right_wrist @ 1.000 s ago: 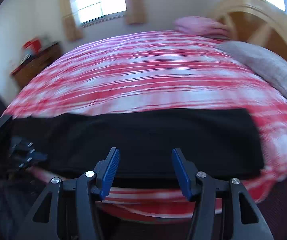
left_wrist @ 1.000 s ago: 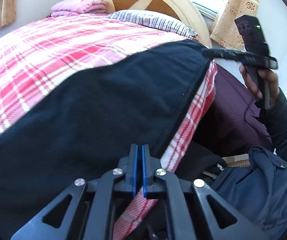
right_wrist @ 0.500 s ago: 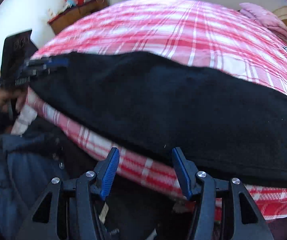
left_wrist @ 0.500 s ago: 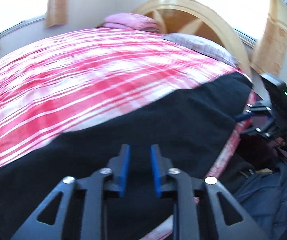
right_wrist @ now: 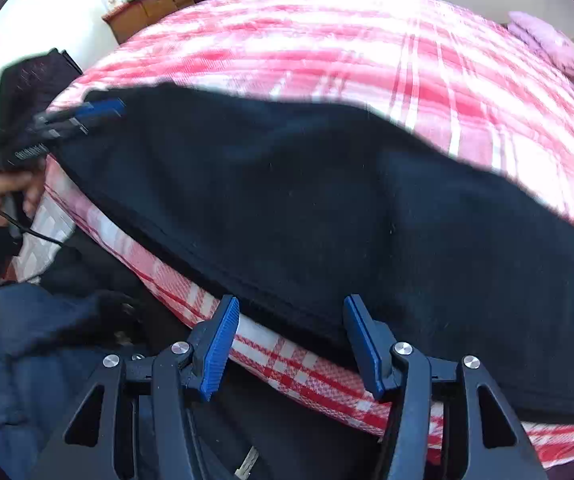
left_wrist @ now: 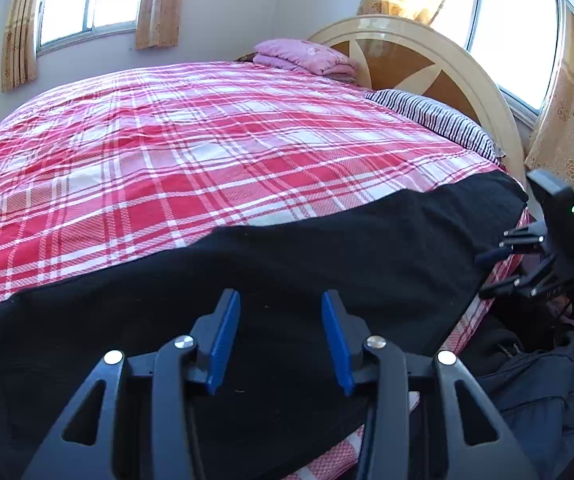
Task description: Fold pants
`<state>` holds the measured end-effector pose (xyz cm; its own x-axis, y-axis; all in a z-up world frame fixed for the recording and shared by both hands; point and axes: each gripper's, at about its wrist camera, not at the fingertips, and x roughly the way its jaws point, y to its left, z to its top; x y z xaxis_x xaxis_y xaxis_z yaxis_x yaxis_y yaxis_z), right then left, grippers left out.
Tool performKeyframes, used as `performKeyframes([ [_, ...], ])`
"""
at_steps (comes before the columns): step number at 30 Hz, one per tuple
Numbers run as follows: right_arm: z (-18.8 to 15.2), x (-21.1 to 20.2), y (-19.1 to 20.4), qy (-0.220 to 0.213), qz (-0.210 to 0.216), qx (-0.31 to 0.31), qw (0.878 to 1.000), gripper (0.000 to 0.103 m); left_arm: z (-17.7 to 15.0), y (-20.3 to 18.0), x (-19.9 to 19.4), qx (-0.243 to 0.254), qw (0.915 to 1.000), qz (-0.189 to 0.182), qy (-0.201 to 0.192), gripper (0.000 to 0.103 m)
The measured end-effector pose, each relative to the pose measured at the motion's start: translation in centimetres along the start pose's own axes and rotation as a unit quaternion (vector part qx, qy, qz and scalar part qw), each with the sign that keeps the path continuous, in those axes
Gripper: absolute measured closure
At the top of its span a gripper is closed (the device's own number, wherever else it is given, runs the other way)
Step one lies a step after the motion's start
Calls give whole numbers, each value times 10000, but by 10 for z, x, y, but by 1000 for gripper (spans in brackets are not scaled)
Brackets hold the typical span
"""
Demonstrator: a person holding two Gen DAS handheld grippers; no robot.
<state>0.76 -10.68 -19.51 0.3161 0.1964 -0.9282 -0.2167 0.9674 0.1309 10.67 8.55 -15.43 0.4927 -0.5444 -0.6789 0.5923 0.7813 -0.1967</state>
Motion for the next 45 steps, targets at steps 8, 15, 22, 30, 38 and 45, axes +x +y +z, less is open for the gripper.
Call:
performKeyframes([
  [8,2,-28,0,-113,164,44,9998,47,-4,17,-1,-144,9999,70,-18,58],
  [15,87,-43,9,-882,649,95,9939,47,-10,20,-7,-198,9994,230,-159,44],
  [22,187,0,40,-784,1510,127,9853,47,-22,11,7,-211,9998,-29,46,44],
  [30,234,97,68,0,2345,616,9702,47,-30,0,13,-10,9996,-219,175,31],
  [38,232,133,73,660,3138,1132,9404,64,-32,-4,15,169,9988,-306,335,31],
  [45,210,114,96,761,3328,552,9383,70,-37,-16,16,706,9949,-343,638,24],
])
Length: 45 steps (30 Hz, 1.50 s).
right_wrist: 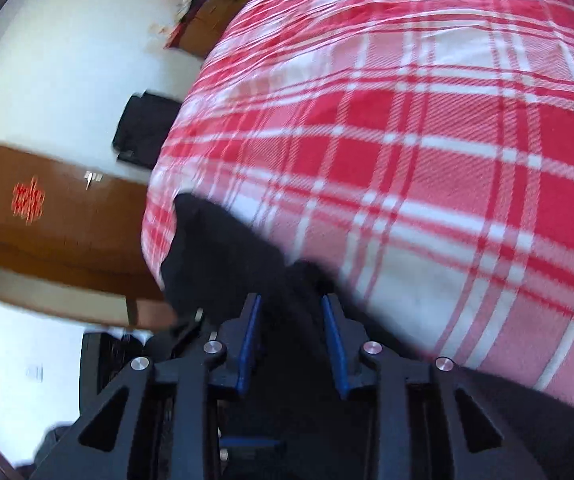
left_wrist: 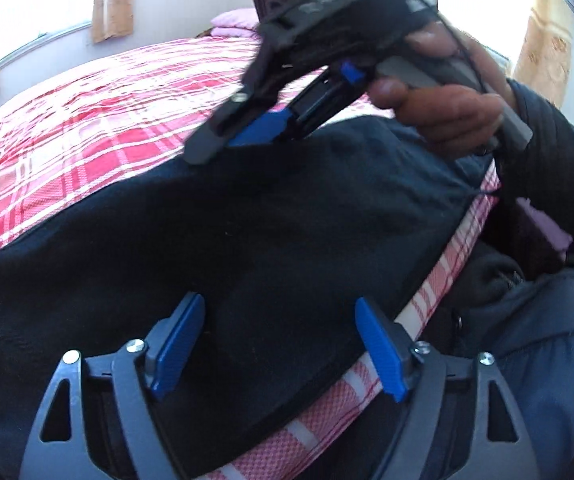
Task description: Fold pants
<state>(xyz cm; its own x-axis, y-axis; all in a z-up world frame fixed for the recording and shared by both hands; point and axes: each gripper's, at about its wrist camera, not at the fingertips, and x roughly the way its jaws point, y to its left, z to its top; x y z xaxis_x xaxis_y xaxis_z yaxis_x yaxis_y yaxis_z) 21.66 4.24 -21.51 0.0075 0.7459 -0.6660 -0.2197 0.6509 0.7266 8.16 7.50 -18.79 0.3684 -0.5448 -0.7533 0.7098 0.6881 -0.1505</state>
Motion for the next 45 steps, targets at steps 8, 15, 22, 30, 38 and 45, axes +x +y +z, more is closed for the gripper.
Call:
performKeyframes([
  [8,-7,18,11,261,-318,-317,9986,70,-1,3,-1,-18,9999,-102,10,24],
  [15,20,34,-32,246,630,948,9932,69,-3,5,-2,-32,9999,-137,-10,24],
  [22,32,28,-31,-473,1497,1157,9808,67,-3,4,-2,-20,9999,-123,-27,24],
  [30,38,20,-39,-720,1107,1325,9823,68,-3,-2,1,103,9999,-54,-27,23],
  [38,25,2,-46,-620,772,1114,9888,67,-1,-2,0,63,9999,-98,-39,20],
  [45,-25,-86,-54,-1119,134,838,9901,61,1,4,-8,45,9998,-188,15,20],
])
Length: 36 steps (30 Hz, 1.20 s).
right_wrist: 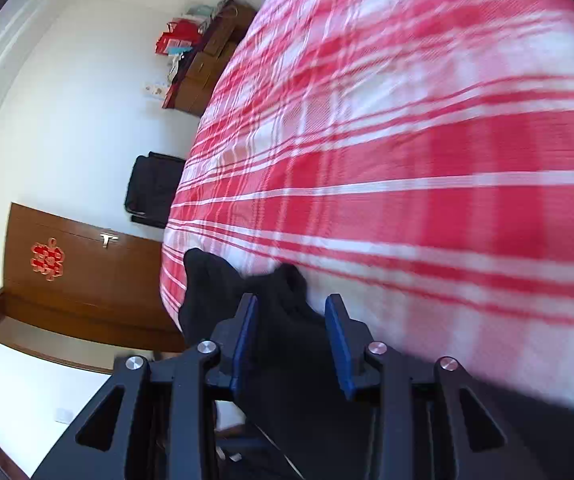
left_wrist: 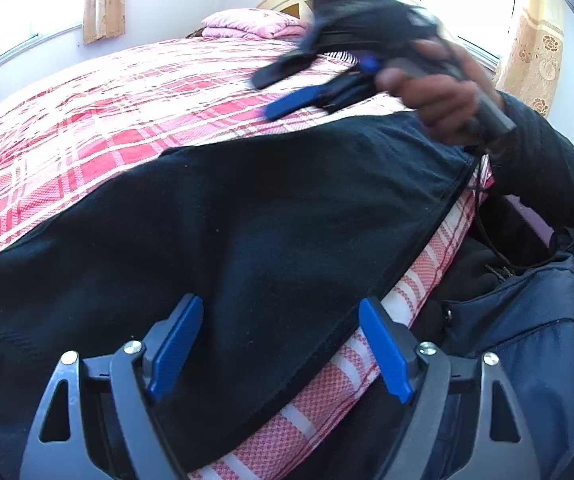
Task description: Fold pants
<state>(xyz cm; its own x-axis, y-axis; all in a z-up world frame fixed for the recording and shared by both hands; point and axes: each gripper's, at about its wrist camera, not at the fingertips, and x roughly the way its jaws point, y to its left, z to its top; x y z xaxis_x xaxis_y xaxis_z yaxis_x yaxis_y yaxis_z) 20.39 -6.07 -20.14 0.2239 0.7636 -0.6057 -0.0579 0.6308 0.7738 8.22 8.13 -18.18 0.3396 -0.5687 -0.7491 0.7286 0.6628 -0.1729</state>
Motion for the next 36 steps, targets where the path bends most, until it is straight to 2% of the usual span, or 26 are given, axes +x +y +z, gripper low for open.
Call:
performKeyframes([
  [5,-47,-39,1,77,-615,-538,9966,55,-4,-6,4,126,9999,57,42,20],
  [8,-69,-41,-11,75,-982,-548,9936,44,-3,-6,7,112,9999,60,42,14],
  [10,-75,-36,-23,79,-1149,-513,9920,43,-1,-9,9,172,9997,153,75,13],
  [13,-78,-45,-31,-253,-938,-394,9945,43,1,-10,6,142,9995,256,70,13],
  [14,-79,-52,-29,-417,-989,-378,9935,43,3,-8,4,67,9997,253,39,13],
  [16,-84,-75,-23,-969,-1572,-579,9811,43,6,-4,-1,-123,9995,295,-86,13],
  [17,-88,-87,-20,-1199,-1950,-717,9708,42,8,-1,-4,-226,9989,372,-168,13],
  [19,-98,-114,-14,-1612,-2762,-956,9426,42,10,8,-10,-420,9973,531,-281,13],
  [22,-114,-161,-18,-2088,-3262,-1035,9161,42,14,22,-19,-767,9932,726,-486,13],
  [24,-123,-192,-29,-2343,-3565,-889,9001,42,15,31,-23,-1031,9895,820,-593,13],
  [26,-136,-226,-42,-2650,-3918,-669,8785,42,16,42,-27,-1313,9849,922,-650,13],
  [28,-152,-265,-59,-2938,-4151,-317,8604,42,16,49,-28,-1470,9813,1057,-651,13],
  [33,-194,-335,-101,-3638,-4228,633,8276,42,13,60,-31,-1699,9731,1423,-633,13],
  [36,-219,-364,-127,-4153,-3700,917,8259,42,6,63,-29,-1773,9712,1500,-537,13],
])
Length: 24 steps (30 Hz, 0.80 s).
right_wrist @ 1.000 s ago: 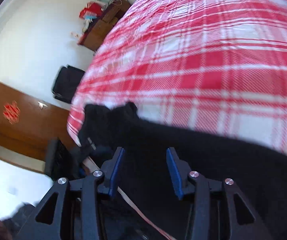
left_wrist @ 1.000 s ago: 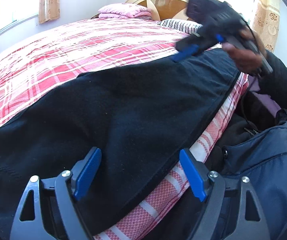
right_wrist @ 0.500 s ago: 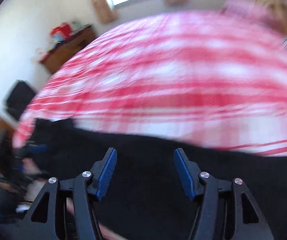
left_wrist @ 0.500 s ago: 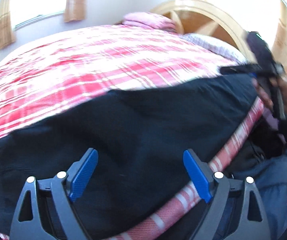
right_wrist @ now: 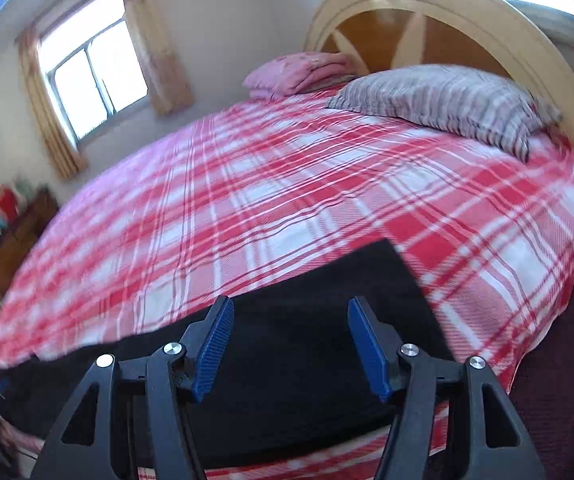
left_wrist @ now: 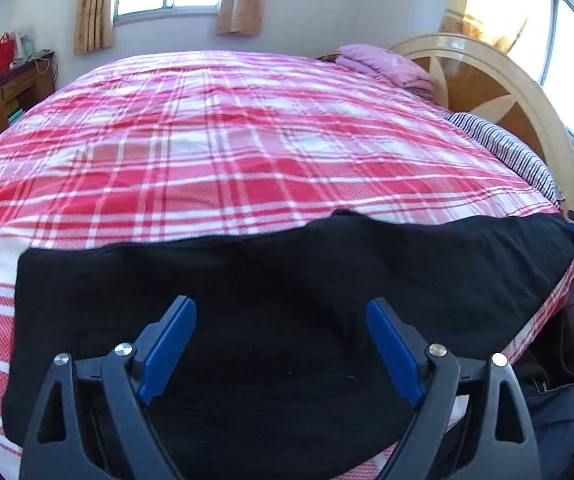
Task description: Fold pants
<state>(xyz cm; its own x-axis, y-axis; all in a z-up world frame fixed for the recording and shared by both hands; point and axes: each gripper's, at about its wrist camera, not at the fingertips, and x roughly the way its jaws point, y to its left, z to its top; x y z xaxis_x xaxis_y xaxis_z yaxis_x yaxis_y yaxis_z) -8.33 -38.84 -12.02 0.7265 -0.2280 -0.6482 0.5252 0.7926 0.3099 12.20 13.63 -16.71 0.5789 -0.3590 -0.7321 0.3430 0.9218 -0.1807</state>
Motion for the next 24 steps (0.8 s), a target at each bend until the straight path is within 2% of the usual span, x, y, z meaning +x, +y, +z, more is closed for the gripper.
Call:
performKeyframes([
  [3,-2,14,-16,292,21,58,9996,42,-6,-1,11,51,9998,102,142,12],
  [8,-2,10,-10,159,-87,-189,9997,42,-14,-20,17,758,9951,605,198,9],
  [10,-5,-4,-8,-59,-166,-186,9997,42,-13,-23,14,826,9943,656,172,9],
  [13,-4,-15,-19,-185,-415,-4,9990,42,-9,-21,6,774,9951,604,69,9],
  [17,-9,-7,-46,-17,-310,559,9980,42,-7,-15,5,687,9951,708,80,9],
  [18,-12,-2,-51,74,-381,594,9975,42,-8,-13,4,658,9952,722,86,9],
  [24,-19,-2,-43,-17,-426,361,9984,42,-6,1,2,494,9950,866,64,9],
])
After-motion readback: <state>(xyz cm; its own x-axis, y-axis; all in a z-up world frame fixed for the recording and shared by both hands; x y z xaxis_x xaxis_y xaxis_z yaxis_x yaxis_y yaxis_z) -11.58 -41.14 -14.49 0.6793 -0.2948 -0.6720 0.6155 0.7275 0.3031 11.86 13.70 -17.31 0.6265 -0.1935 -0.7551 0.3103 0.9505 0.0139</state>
